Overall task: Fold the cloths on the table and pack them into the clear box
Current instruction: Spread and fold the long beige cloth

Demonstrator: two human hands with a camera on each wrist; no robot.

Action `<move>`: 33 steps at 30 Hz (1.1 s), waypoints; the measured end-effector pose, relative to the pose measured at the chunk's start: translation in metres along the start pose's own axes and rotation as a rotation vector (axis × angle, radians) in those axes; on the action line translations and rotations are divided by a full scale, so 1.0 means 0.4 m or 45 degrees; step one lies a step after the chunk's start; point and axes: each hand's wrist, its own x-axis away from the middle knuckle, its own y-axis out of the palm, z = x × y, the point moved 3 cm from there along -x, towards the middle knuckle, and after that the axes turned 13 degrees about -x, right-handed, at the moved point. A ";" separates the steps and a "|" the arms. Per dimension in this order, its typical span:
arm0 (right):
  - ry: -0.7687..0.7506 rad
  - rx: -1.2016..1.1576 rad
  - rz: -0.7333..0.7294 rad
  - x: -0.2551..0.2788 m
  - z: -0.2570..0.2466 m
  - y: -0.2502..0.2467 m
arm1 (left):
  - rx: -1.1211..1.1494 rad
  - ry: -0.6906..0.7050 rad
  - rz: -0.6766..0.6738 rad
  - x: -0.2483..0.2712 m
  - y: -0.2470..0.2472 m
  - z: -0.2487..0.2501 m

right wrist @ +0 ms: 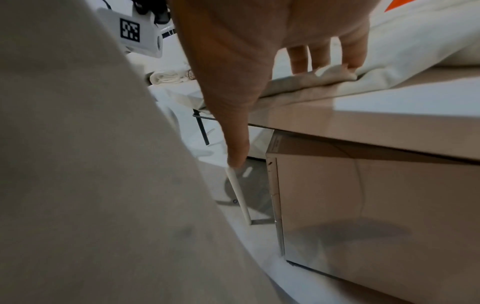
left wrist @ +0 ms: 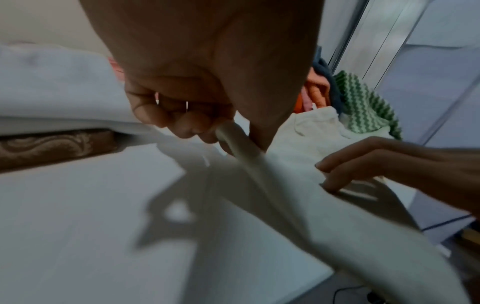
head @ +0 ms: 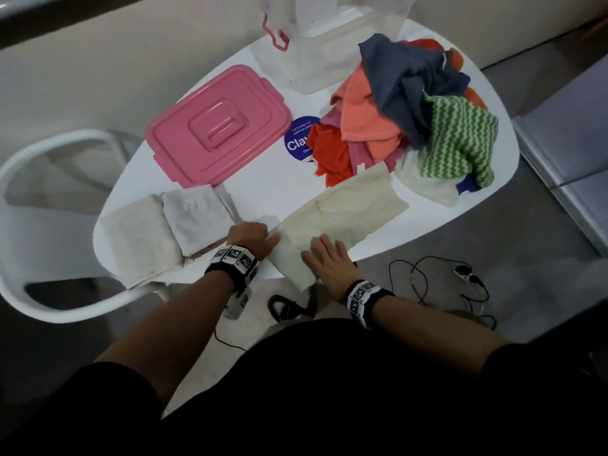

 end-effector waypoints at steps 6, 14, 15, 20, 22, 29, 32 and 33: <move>-0.061 -0.666 0.413 0.017 0.009 -0.024 | 0.515 0.052 -0.027 -0.021 -0.056 0.002; 0.663 -1.909 0.624 0.090 0.241 -0.059 | 1.186 0.364 -0.173 -0.036 -0.115 0.060; 0.734 -1.939 0.643 0.082 0.288 -0.029 | 1.015 0.407 -0.155 -0.042 -0.117 0.089; 0.781 -1.901 0.520 0.108 0.300 -0.067 | 0.894 0.316 -0.038 -0.088 -0.121 0.230; 0.800 -1.839 0.514 0.123 0.296 -0.093 | 0.877 0.150 -0.006 -0.113 -0.114 0.261; 0.850 -1.634 0.407 0.139 0.356 -0.092 | 0.601 0.253 0.158 -0.119 -0.086 0.302; 0.878 -1.374 0.205 0.141 0.373 -0.080 | 0.667 0.254 0.128 -0.107 -0.079 0.306; 0.909 -1.273 0.184 0.143 0.373 -0.083 | 0.625 0.255 0.137 -0.102 -0.076 0.303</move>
